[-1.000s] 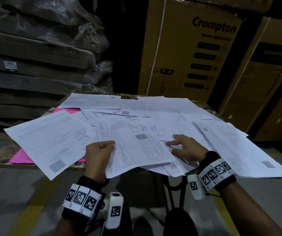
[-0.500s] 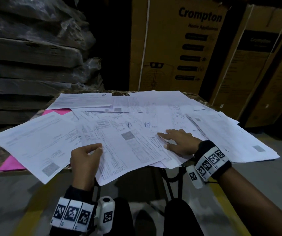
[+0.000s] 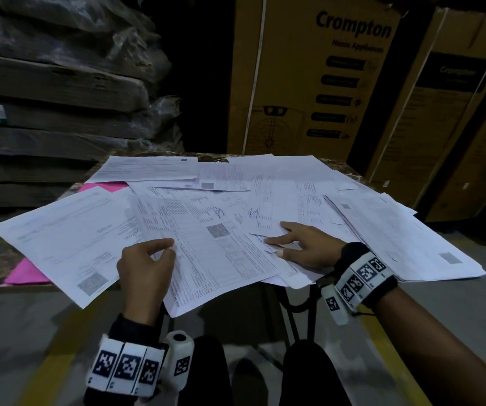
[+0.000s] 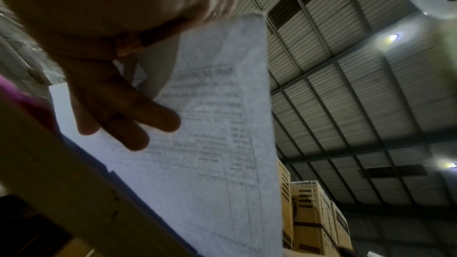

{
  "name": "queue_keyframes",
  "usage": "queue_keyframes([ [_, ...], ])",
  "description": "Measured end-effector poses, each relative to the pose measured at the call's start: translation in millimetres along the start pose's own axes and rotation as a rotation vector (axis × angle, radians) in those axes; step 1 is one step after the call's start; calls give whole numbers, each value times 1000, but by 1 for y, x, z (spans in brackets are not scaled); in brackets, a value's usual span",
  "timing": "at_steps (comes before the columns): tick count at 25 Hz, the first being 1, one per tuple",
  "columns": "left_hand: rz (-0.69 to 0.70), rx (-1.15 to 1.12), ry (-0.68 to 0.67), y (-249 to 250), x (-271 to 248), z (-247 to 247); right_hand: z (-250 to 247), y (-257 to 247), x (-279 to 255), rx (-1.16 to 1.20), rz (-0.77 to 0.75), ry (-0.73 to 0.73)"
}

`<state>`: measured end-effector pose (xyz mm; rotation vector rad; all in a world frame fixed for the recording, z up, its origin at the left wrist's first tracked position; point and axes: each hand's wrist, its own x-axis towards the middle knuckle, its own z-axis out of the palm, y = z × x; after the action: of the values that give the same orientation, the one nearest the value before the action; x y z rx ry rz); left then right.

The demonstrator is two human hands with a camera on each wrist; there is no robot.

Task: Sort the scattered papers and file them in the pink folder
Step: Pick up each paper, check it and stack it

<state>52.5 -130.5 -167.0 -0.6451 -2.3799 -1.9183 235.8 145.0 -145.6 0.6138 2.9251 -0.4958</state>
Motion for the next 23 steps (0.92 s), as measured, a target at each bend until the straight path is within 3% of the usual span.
queue_keyframes([
  [3,-10,0,-2,-1,0,0,7,0,0,-69,-4,105],
  [6,-12,-7,-19,-5,2,3,19,-2,-6,-118,-114,263],
  [8,-15,2,-25,-9,2,2,24,-1,-8,-85,-194,405],
  [12,-1,18,-29,-12,2,-4,24,-2,-7,-9,-170,726],
  [16,18,5,-78,-9,5,-3,10,-19,-9,-8,-277,970],
  [20,42,-43,-163,-5,7,4,6,-44,-12,-38,-382,1000],
  [23,5,-113,-230,-8,10,10,22,-61,-16,-12,-467,868],
])
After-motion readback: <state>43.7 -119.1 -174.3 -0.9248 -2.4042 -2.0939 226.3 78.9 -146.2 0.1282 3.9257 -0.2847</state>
